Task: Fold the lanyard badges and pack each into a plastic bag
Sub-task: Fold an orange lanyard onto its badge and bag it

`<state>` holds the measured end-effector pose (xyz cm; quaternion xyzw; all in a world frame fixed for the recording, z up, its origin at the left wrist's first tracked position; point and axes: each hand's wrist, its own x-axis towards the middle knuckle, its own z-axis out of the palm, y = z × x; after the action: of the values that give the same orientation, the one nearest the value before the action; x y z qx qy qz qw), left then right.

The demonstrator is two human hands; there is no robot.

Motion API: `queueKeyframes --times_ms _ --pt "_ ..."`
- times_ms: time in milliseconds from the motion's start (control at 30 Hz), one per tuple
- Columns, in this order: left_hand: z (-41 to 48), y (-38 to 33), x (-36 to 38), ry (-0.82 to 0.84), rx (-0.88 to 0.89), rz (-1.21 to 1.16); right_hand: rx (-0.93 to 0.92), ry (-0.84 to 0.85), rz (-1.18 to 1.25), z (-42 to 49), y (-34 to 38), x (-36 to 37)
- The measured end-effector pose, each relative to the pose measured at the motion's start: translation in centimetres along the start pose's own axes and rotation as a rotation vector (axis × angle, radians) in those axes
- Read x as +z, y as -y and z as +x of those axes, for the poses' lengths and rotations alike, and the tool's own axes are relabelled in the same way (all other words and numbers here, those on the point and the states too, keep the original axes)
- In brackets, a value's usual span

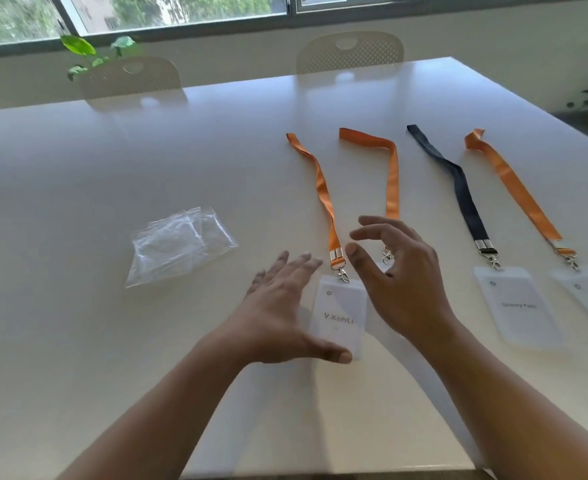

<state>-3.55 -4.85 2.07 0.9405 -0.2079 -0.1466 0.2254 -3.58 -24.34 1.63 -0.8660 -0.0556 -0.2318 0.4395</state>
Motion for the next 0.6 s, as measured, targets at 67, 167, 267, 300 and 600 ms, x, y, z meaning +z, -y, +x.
queueKeyframes --times_ms 67,167,267,300,600 --pt "0.5 -0.3 -0.5 0.063 0.074 0.015 0.000 -0.008 0.000 -0.1 0.3 -0.2" --pt "1.1 -0.1 -1.3 0.121 0.147 0.034 0.002 0.002 -0.021 -0.1 0.7 -0.3" --pt "0.9 1.3 -2.0 0.119 0.218 0.043 0.005 0.020 -0.077 0.2 1.0 -0.2" --pt "0.6 1.9 -2.2 0.100 0.240 0.049 0.014 0.024 -0.088 0.3 1.2 0.0" --pt "-1.4 7.3 -6.8 -0.199 0.426 -0.113 -0.012 0.171 -0.075 1.6 3.9 4.4"
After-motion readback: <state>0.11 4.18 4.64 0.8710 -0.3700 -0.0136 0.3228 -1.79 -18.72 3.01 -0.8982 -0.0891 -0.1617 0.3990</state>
